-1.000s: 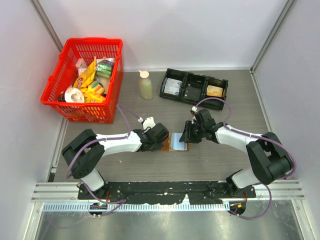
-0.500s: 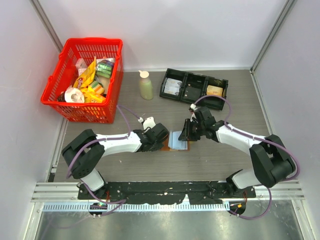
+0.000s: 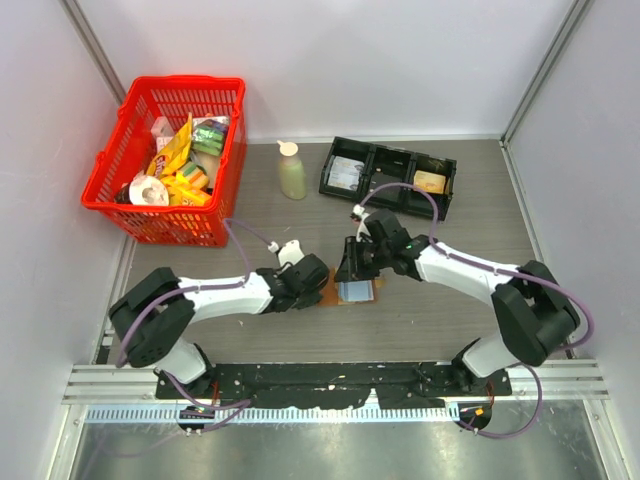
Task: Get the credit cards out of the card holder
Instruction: Open the card holder at the center of the board.
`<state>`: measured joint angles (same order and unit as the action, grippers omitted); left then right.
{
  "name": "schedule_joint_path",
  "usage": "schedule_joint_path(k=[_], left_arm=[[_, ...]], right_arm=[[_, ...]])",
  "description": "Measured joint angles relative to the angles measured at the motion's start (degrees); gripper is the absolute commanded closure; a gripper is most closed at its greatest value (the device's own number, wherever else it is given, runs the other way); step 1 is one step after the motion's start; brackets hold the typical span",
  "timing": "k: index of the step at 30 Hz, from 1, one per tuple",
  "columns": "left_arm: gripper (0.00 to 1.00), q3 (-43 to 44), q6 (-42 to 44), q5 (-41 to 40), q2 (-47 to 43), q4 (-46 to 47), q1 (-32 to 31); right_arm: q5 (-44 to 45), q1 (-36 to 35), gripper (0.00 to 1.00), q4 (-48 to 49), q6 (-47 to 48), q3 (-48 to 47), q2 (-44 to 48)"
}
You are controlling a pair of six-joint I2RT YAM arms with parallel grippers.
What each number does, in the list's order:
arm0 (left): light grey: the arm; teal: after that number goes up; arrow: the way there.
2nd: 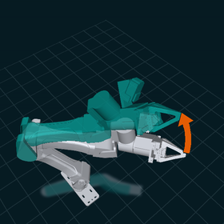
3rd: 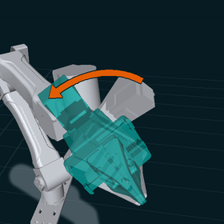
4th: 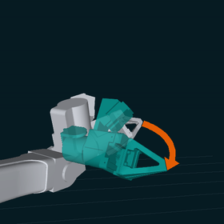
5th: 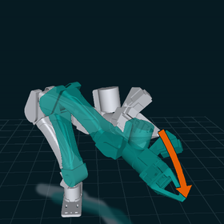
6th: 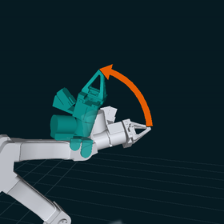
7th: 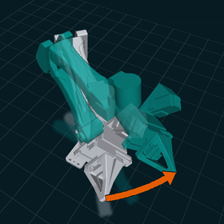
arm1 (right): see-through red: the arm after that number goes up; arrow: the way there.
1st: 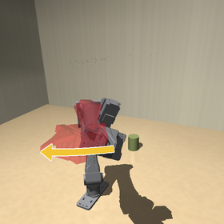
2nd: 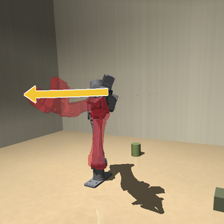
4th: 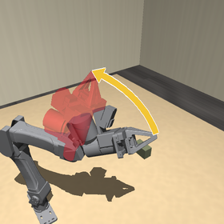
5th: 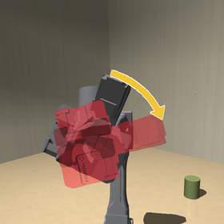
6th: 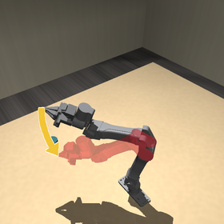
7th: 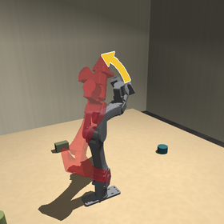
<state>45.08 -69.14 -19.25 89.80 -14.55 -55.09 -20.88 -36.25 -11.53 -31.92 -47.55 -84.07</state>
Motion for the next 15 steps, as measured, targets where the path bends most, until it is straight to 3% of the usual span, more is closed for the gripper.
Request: schedule_joint_path(k=[4, 10, 15], left_arm=[[0.62, -4.4, -1.2, -0.2, -5.6, -0.3, 0.0], [0.62, -10.1, -3.0, -1.4, -15.4, -1.4, 0.0], [0.64, -12.7, -3.8, -3.3, -25.5, -3.9, 0.0]], right_arm=[[0.7, -3.5, 0.58, 0.6, 0.0, -3.0, -5.0], [1.3, -7.0, 0.45, 1.0, -0.1, -5.6, -13.1], [1.1, -8.1, 0.44, 0.3, 0.2, -8.8, -16.4]])
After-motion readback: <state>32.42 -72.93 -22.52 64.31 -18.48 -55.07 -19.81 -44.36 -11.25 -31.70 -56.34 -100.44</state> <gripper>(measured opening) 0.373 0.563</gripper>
